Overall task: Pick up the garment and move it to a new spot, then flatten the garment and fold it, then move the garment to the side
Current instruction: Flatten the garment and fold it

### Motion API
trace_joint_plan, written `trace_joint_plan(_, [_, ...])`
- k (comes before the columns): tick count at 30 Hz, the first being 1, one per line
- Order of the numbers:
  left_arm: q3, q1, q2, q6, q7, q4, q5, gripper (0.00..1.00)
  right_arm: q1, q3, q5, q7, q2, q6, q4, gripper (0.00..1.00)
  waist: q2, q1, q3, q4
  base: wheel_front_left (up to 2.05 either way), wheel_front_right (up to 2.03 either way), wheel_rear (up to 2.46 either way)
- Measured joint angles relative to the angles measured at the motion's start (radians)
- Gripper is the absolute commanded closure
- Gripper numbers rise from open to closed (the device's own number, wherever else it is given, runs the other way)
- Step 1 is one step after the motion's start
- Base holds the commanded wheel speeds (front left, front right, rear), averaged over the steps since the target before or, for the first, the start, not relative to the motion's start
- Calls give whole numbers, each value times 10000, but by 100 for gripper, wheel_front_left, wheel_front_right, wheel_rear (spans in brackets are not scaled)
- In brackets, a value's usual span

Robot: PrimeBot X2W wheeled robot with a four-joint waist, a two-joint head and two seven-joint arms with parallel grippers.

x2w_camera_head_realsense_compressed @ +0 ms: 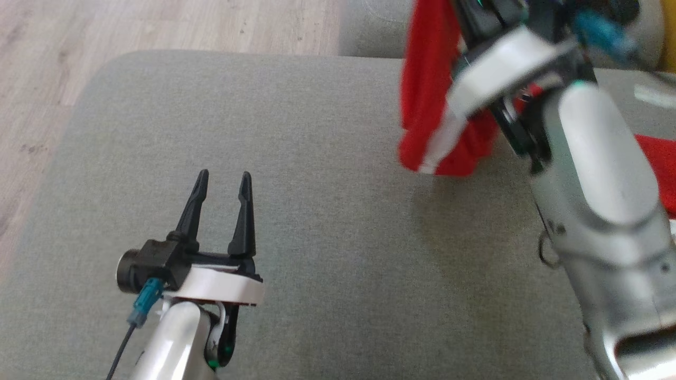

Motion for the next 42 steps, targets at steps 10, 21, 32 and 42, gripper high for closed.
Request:
trace_joint_plan(10, [374, 186, -86, -155, 0, -35, 115, 0, -2499, -1404, 84, -920, 410, 0, 1883, 100, 0, -1, -107, -18, 0, 0, 0])
trace_joint_plan(21, [481, 216, -203, -261, -2, -105, 313, 0, 2380, -5590, -1377, -1317, 433, 0, 2663, 100, 0, 0, 269, -378, 0, 0, 0])
trace_joint_plan(32, [495, 182, -240, -372, -2, -29, 545, 0, 3925, -6702, -1689, -2458, 600, 0, 2727, 0, 0, 0, 373, -763, 0, 0, 0])
trace_joint_plan(42, [370, 179, -282, -441, -13, 144, 535, 0, 5861, -4523, 775, -3664, 637, 0, 219, 0, 0, 0, 338, -1113, 0, 0, 0])
